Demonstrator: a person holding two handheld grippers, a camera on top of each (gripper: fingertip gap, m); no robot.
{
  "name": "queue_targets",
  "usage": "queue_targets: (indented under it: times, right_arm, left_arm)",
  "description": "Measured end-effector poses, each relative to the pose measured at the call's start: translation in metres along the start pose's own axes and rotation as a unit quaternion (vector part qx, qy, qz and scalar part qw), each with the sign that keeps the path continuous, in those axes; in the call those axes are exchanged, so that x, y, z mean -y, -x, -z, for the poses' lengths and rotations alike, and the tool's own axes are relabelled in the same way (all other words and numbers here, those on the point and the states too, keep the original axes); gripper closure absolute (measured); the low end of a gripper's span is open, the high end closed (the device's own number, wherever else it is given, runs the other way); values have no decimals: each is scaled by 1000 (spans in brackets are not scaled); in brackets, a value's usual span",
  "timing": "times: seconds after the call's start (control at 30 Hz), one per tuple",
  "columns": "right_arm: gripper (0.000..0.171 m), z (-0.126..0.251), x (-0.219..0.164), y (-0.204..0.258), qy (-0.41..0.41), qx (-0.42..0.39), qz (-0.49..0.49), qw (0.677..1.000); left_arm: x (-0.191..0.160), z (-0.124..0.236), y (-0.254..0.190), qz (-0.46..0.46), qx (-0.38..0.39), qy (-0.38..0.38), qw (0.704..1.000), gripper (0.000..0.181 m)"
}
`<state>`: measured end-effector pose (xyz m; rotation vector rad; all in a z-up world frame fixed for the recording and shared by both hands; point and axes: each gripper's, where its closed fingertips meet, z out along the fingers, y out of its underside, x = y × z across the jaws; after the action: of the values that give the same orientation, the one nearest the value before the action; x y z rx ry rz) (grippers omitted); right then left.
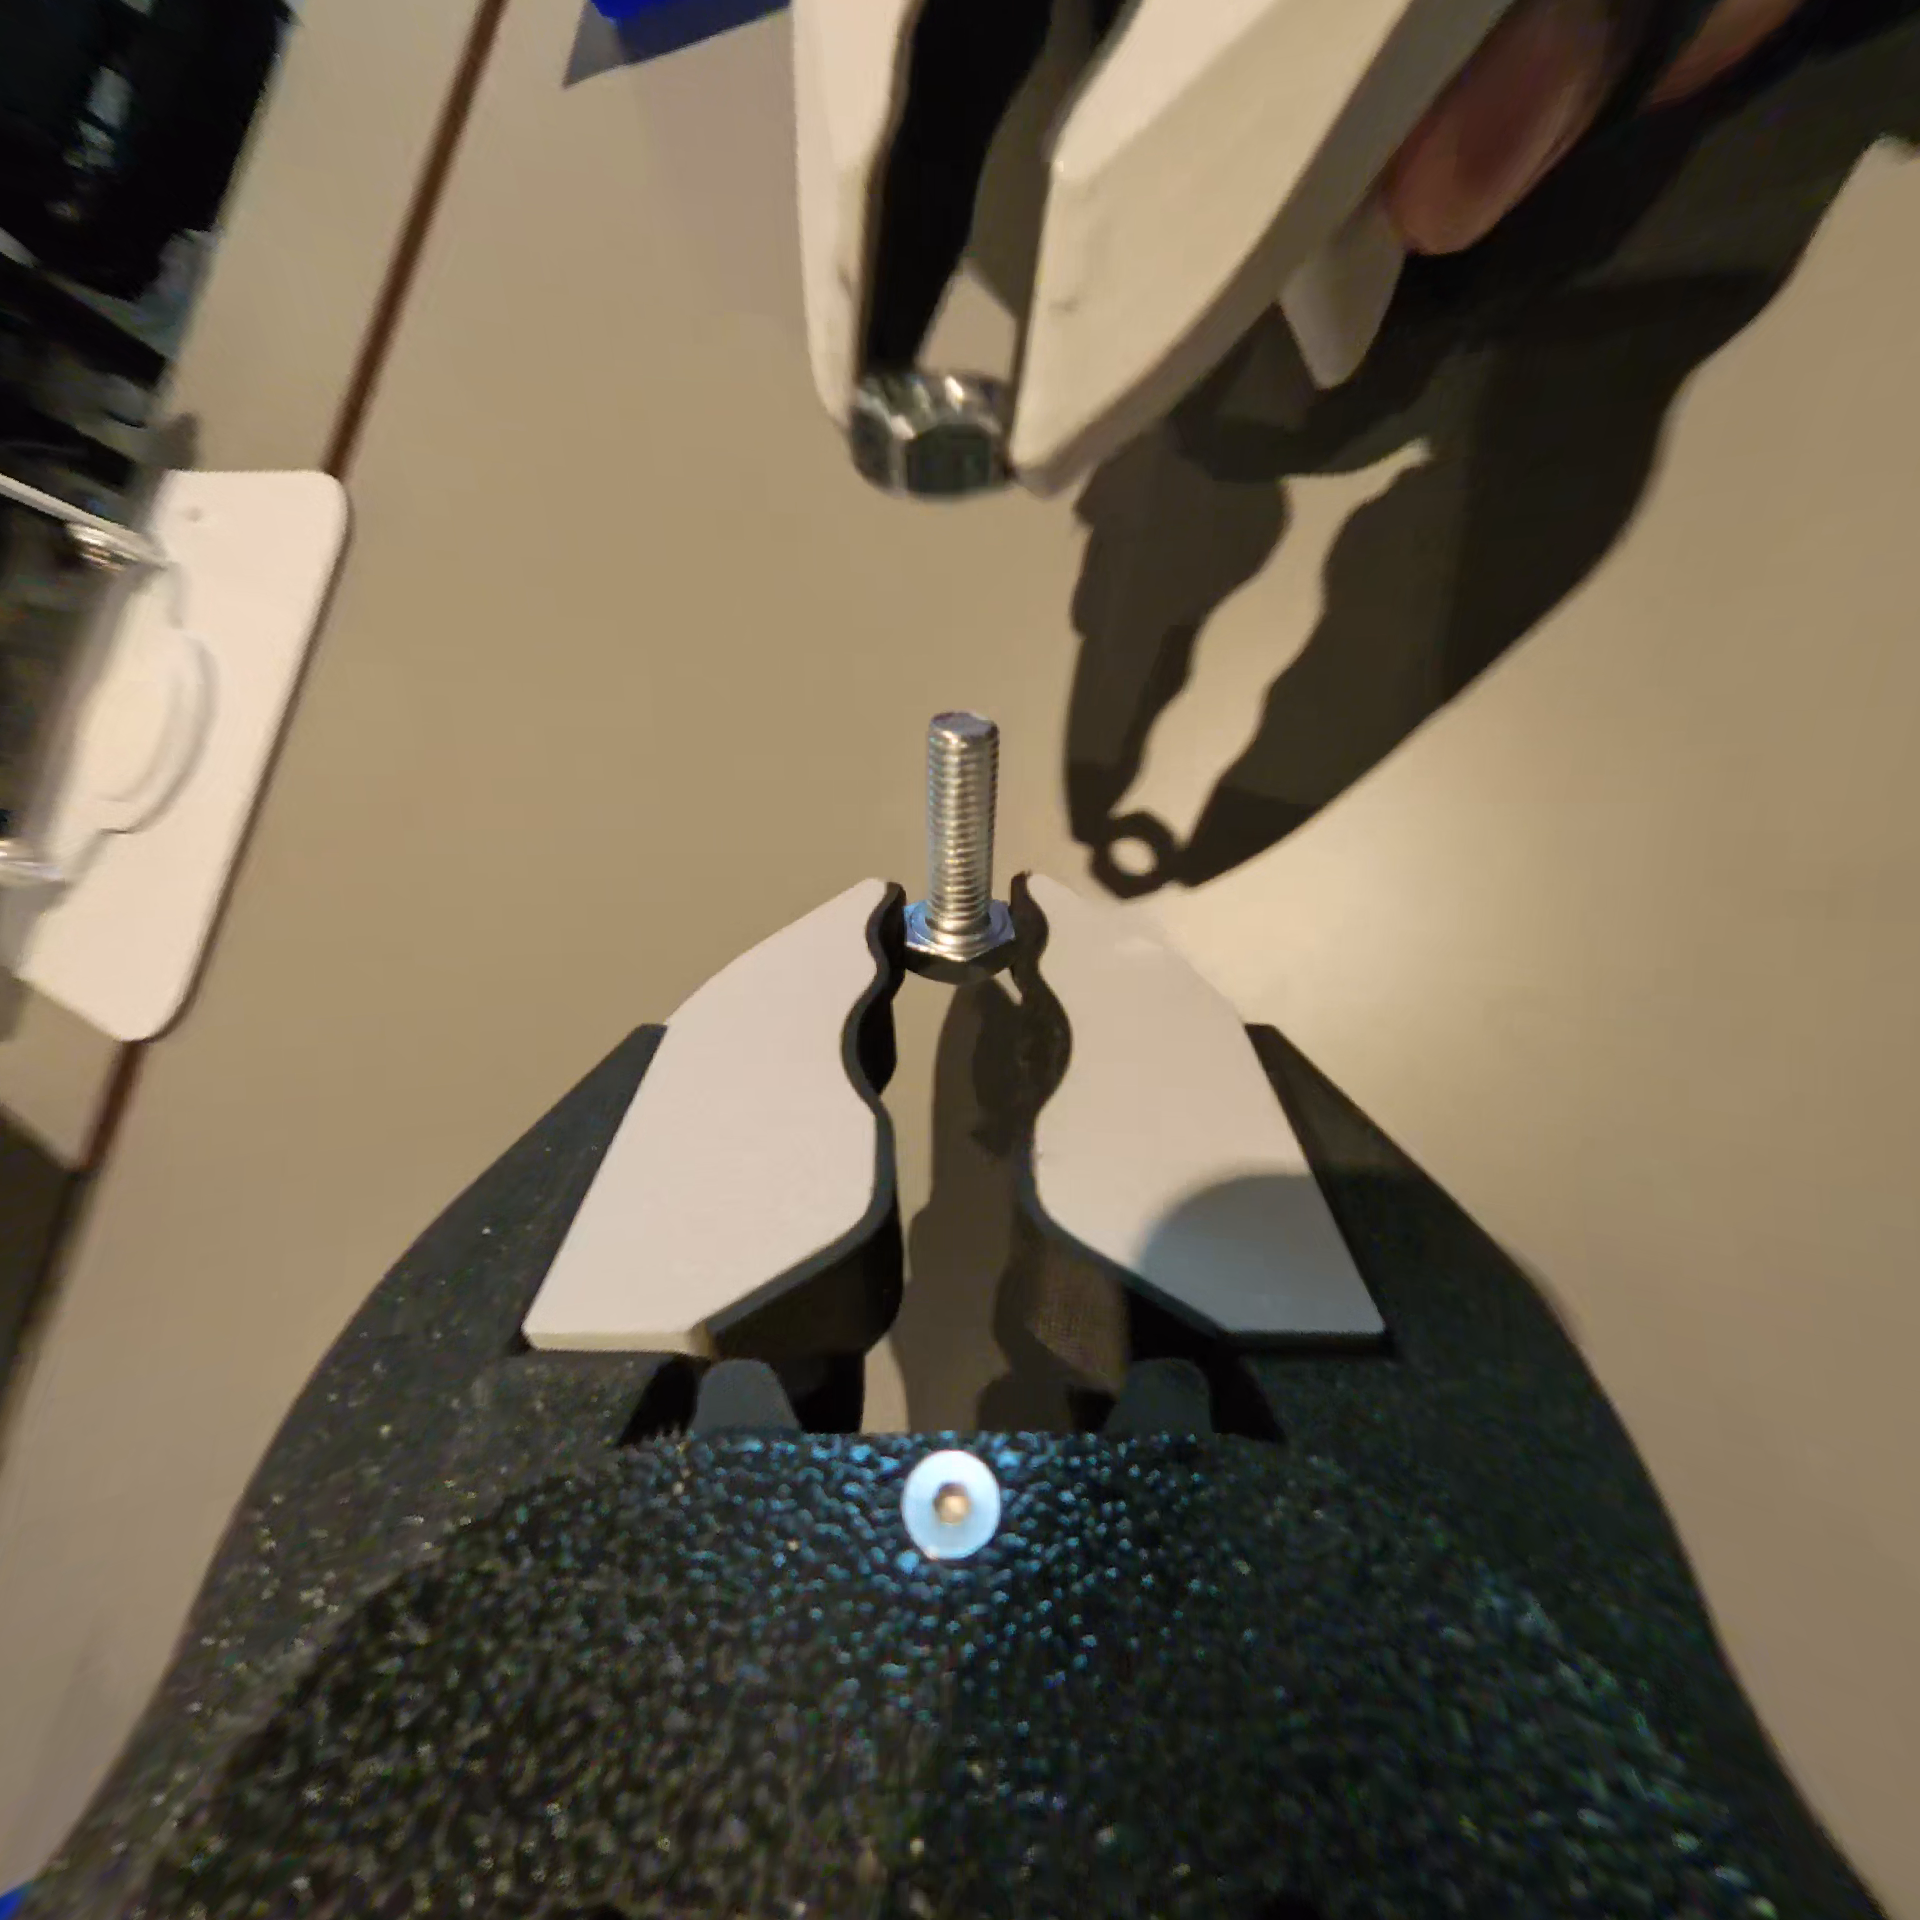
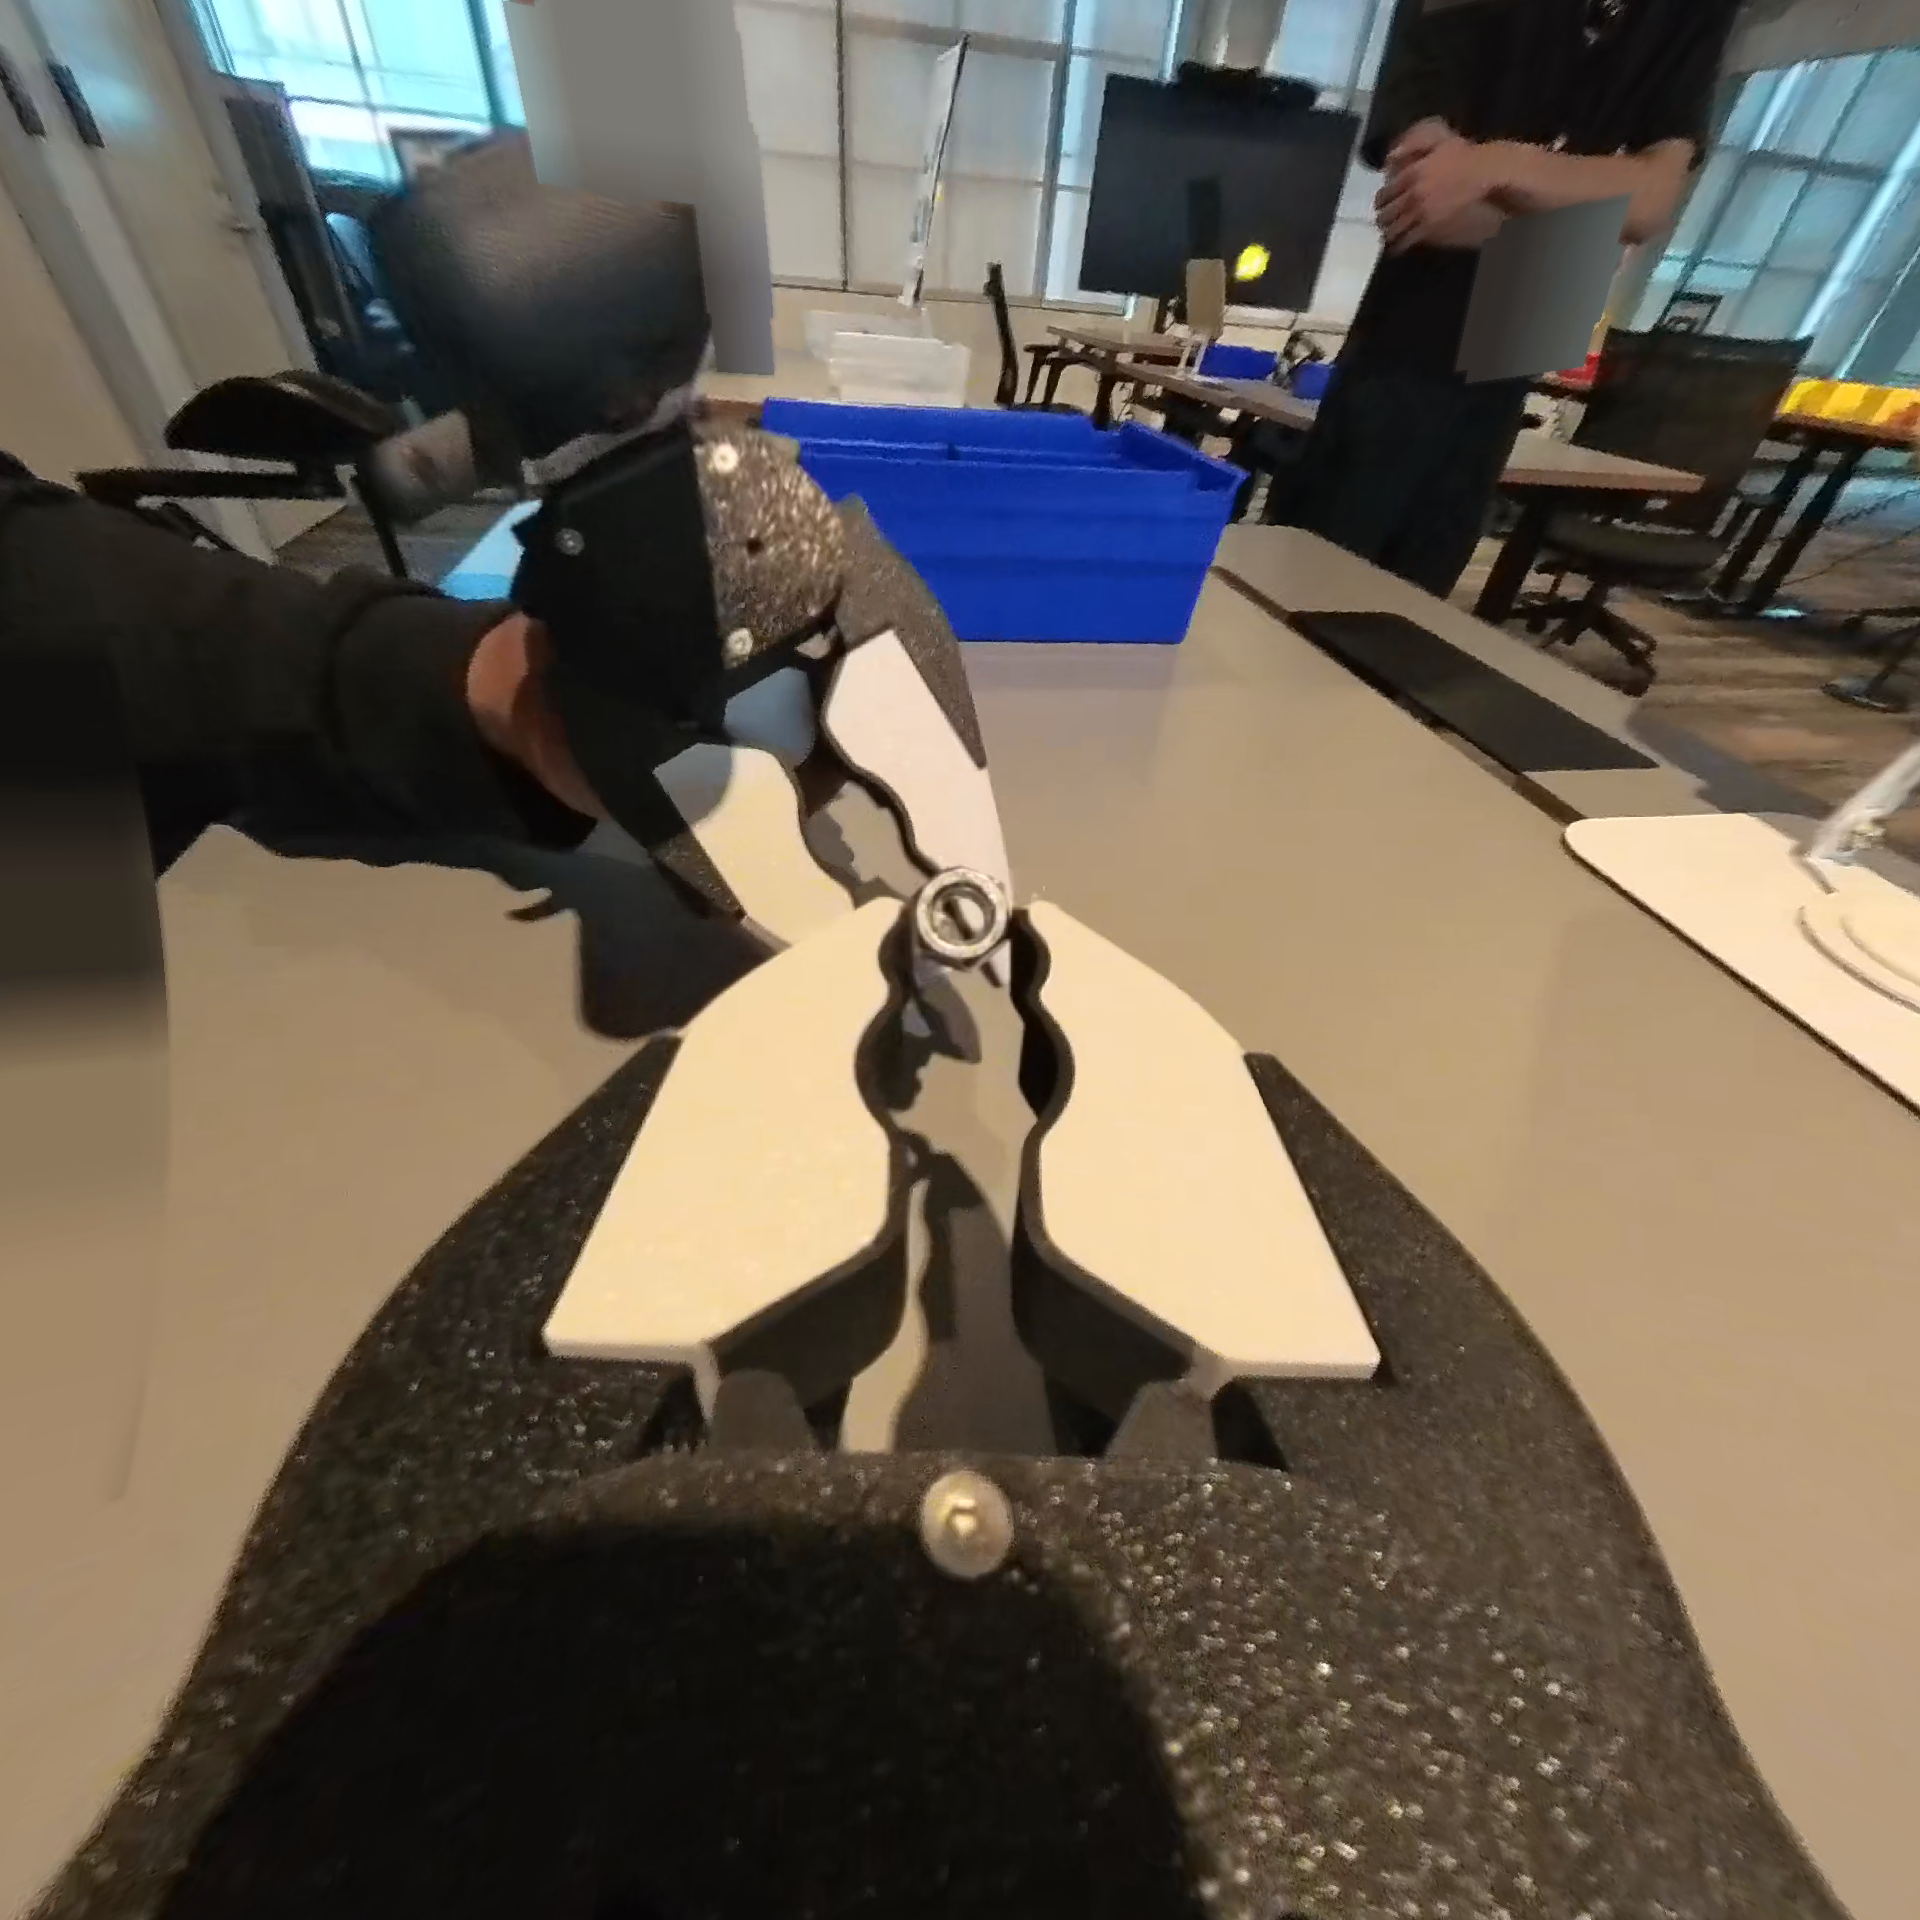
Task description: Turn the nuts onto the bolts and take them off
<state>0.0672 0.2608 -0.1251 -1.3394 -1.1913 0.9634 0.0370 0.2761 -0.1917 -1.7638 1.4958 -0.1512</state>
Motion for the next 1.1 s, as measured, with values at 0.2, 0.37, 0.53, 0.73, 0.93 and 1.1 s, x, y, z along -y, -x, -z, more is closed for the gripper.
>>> queue_targets:
  times: [0.2, 0.37, 0.53, 0.73, 0.93, 1.1]
  right_arm:
    - [153, -10, -12, 12, 41, 1, 43, 998]
    - [153, -11, -12, 16, 45, 0, 62, 997]
    - [153, -13, -15, 19, 57, 1, 73, 996]
    - [153, -12, -11, 18, 59, -30, 75, 995]
    - [154, -8, 2, 24, 35, -68, 65, 995]
    - [154, -2, 18, 32, -15, -62, -7, 998]
  left_arm:
    - [1, 3, -6, 15, -15, -19, 1000, 163]
    - [0, 0, -11, -4, -11, -12, 1000, 163]
    - [7, -1, -14, -17, -9, -25, 1000, 162]
    - [15, 4, -12, -14, 5, -54, 998, 163]
    - [28, 12, -16, -4, 5, -101, 995, 162]
    - [43, 24, -18, -9, 8, -156, 988, 162]
